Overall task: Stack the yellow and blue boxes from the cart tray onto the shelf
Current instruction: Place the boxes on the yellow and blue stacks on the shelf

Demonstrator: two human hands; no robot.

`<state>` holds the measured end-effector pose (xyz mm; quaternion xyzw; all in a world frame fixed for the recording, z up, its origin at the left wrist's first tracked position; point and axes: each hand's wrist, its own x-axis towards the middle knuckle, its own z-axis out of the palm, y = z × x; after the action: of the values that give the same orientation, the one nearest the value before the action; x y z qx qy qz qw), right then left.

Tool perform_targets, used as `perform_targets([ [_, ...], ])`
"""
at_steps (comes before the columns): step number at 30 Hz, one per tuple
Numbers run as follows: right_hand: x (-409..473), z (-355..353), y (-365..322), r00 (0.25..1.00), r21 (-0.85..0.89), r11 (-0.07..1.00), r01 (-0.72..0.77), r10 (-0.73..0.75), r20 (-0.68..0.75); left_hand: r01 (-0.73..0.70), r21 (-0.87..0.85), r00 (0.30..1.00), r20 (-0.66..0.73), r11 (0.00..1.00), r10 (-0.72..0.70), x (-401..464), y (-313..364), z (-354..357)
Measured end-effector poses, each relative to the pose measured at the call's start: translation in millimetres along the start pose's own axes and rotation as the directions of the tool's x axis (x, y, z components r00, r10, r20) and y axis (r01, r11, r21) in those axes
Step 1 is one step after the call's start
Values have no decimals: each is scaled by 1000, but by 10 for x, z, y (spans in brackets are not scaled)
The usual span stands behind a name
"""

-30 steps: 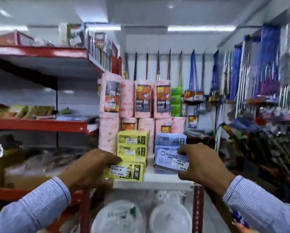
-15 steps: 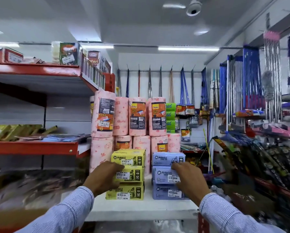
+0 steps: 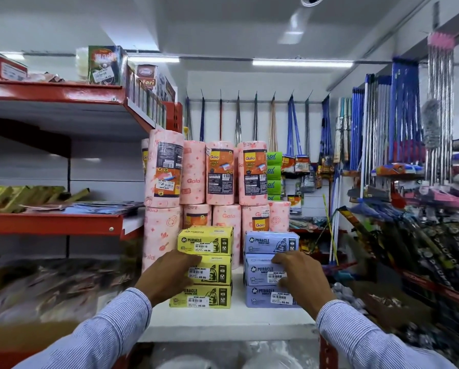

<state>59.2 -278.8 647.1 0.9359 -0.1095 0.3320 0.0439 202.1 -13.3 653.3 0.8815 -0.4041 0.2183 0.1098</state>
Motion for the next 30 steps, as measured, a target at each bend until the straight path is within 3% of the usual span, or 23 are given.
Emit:
perform_targets([
  [14, -48, 24, -98, 1000, -45, 999, -6, 5, -10, 77, -10, 997, -26, 997, -77, -47, 91, 85],
  [19, -174, 54, -113, 999, -17, 999, 47, -47, -23, 21, 57, 997, -72, 998, -17, -144, 118, 147],
  [24, -500, 57, -186, 995, -55, 993, 103, -103, -6, -81, 91, 964, -248, 993, 101, -496, 356, 251],
  [30, -1435, 261, -337, 989, 15, 993, 121, -122, 85, -157, 23, 971, -179, 987, 159, -1297, 816, 738],
])
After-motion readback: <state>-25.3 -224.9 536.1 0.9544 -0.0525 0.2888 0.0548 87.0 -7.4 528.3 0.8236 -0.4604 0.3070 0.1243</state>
